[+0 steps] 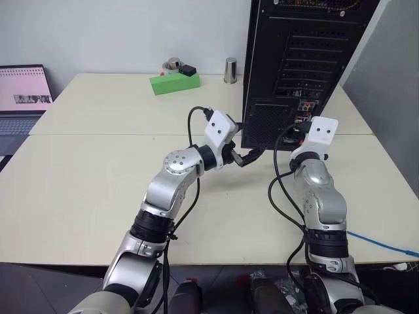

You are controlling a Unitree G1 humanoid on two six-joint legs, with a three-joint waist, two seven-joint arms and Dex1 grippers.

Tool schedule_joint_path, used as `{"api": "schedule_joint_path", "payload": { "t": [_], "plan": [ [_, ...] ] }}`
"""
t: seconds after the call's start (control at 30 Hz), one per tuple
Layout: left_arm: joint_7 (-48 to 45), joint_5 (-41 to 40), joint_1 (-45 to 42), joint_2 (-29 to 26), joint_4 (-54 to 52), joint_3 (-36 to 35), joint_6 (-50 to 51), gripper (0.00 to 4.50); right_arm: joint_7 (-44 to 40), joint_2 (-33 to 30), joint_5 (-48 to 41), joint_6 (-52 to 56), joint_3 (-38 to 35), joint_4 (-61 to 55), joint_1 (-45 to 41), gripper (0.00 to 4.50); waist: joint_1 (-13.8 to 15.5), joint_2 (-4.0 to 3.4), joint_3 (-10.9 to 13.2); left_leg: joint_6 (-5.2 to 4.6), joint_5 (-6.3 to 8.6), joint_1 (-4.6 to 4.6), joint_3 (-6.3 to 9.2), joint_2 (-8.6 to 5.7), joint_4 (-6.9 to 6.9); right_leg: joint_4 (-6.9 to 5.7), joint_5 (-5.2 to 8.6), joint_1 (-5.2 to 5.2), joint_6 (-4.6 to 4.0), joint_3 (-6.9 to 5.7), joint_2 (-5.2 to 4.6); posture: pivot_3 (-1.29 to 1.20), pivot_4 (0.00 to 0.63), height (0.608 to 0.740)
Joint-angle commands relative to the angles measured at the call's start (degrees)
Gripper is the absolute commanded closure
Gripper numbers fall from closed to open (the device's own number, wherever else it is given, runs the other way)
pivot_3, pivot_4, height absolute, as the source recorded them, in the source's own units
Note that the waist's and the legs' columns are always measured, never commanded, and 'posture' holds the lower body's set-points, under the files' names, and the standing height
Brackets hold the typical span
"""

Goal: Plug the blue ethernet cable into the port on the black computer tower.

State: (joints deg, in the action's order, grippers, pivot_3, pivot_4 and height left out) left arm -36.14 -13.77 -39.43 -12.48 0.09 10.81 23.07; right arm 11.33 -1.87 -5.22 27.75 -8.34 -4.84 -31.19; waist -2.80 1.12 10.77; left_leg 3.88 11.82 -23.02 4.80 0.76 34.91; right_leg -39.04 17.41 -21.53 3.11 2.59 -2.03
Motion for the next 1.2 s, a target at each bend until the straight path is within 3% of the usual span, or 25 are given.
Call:
{"api": "schedule_joint_path", "payload": {
  "t": [0.03,1.2],
  "plan": [
    [-0.2,0.0,-1.5,0.2,-1.3,-0.9,-1.4,0.03,0.3,-0.7,0.8,-2.2,-0.5,-1.9,-1.9,4.50,0.0,0.00,0.0,0.00,0.00,0.00,0.00,0.00,0.00,0.00,0.00,0.00,0.00,0.00,0.00,0.00,0.150,0.740],
    [-0.2,0.2,-1.4,0.5,-1.5,-0.7,-1.9,0.03,0.2,-1.3,3.8,-2.3,1.6,3.2,-3.7,4.50,0.0,0.00,0.0,0.00,0.00,-0.01,0.00,-0.01,-0.01,0.02,0.00,0.00,0.00,0.00,-0.01,0.00,0.150,0.740]
  ]
}}
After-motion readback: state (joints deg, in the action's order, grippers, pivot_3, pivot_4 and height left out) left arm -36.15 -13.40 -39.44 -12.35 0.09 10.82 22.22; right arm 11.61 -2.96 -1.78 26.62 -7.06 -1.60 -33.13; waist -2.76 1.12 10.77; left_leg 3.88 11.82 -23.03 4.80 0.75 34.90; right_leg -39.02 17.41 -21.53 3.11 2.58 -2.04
